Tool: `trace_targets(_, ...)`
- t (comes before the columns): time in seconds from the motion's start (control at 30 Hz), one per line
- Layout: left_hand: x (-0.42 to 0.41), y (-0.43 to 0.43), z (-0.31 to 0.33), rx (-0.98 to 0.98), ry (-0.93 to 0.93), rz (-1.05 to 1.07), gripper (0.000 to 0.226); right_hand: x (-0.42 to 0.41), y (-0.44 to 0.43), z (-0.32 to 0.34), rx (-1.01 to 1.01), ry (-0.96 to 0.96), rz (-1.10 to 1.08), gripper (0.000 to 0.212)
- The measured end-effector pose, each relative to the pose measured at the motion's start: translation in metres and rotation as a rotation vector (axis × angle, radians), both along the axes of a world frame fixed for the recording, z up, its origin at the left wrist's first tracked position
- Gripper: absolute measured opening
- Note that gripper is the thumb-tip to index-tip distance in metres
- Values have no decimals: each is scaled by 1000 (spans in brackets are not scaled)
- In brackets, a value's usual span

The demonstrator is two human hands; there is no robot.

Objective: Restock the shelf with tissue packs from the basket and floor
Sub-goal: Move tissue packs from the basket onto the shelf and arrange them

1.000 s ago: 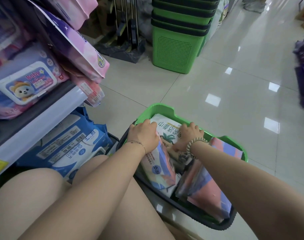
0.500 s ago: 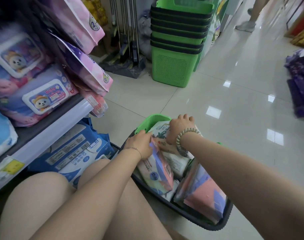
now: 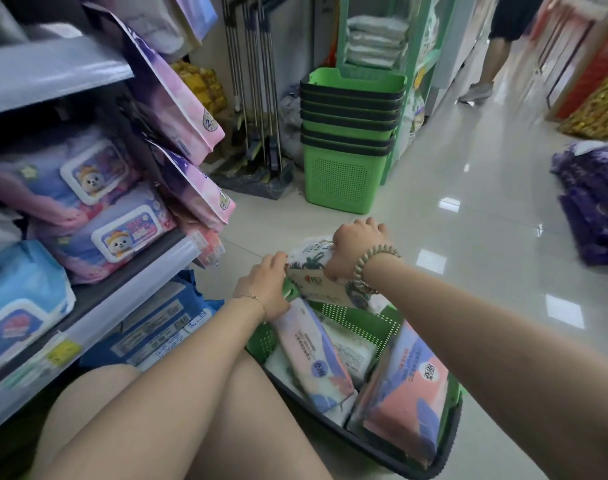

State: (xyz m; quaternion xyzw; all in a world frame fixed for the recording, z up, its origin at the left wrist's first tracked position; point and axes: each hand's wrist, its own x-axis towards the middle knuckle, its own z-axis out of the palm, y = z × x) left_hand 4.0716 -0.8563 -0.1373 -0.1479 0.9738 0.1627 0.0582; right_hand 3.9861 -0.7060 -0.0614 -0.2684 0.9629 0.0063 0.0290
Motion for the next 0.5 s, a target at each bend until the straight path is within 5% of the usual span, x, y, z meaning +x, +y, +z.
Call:
trace_targets(0.3,35,-17,45,-327,133,-62,110,27,-14,45,-290,-85,53,49)
trace_targets(0.5,57,-36,68,-482,360,-18,116,39,-27,77,-526,-166,82,40)
